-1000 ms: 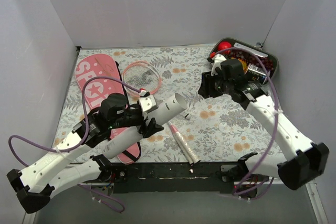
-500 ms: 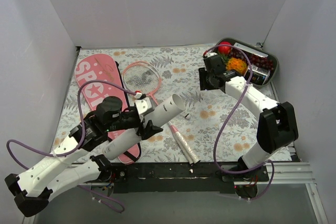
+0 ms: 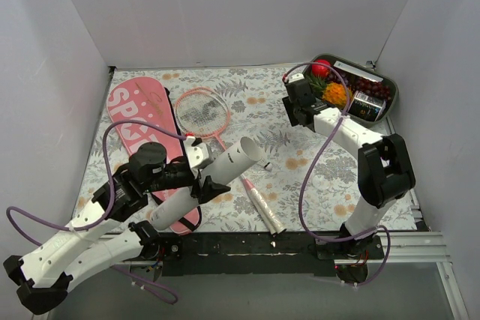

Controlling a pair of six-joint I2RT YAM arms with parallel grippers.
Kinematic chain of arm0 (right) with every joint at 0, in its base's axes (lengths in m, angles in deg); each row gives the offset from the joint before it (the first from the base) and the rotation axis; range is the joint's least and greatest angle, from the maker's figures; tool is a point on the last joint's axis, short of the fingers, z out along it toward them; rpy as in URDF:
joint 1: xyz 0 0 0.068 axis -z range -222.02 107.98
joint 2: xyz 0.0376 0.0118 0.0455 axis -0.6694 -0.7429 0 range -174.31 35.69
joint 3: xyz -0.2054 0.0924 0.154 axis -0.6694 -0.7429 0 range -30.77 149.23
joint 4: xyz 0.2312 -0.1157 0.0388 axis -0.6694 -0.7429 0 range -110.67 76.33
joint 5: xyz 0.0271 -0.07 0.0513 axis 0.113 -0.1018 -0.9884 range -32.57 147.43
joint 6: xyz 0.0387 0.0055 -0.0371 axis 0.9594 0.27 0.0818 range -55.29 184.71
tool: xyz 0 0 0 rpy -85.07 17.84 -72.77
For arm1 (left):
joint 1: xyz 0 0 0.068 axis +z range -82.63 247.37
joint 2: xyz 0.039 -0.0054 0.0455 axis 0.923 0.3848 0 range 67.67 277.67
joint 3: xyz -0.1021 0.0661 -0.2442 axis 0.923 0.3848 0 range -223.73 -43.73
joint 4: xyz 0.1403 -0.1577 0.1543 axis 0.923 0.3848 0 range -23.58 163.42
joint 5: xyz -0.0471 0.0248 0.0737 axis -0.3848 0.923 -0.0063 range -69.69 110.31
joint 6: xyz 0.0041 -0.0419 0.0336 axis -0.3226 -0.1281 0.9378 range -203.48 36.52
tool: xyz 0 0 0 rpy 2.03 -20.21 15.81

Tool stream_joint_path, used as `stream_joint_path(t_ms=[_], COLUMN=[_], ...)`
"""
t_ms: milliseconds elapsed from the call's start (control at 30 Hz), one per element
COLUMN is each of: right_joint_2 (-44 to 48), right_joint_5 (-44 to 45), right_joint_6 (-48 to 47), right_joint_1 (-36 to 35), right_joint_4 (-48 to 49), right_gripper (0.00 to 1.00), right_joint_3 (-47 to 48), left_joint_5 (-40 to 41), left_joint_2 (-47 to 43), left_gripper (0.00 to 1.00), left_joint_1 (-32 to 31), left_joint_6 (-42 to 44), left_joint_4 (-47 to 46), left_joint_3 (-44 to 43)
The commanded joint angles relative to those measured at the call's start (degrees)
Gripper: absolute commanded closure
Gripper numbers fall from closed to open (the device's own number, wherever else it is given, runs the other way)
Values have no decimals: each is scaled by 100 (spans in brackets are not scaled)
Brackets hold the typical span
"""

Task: Pack up the badminton gear

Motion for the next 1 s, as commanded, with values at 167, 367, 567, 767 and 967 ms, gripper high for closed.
stream_joint_path(t_ms=[167, 367, 567, 767, 967], right_joint_2=[-1164, -1797, -2203, -2282, -2370], right_joint_5=[302, 857, 1138, 1603, 1649], right_joint_6=[-145, 65, 171, 171, 136], right_joint_1=[-48, -57, -57, -48, -57], right_joint_4=[74, -182, -727, -727, -552], right_gripper=[40, 44, 48, 52, 82], right_joint_3=[1277, 1753, 2149, 2070, 2009], left_joint_5=[-195, -230, -247, -247, -238], left_joint_2=[-246, -281, -325, -360, -387], left_gripper=[89, 89, 89, 89, 89], left_joint_1=[17, 18, 9, -17, -35], left_joint_6=[-90, -90, -64, -64, -64], left_joint_4=[-75, -75, -92, -127, -145], left_joint_3=[57, 22, 39, 92, 109])
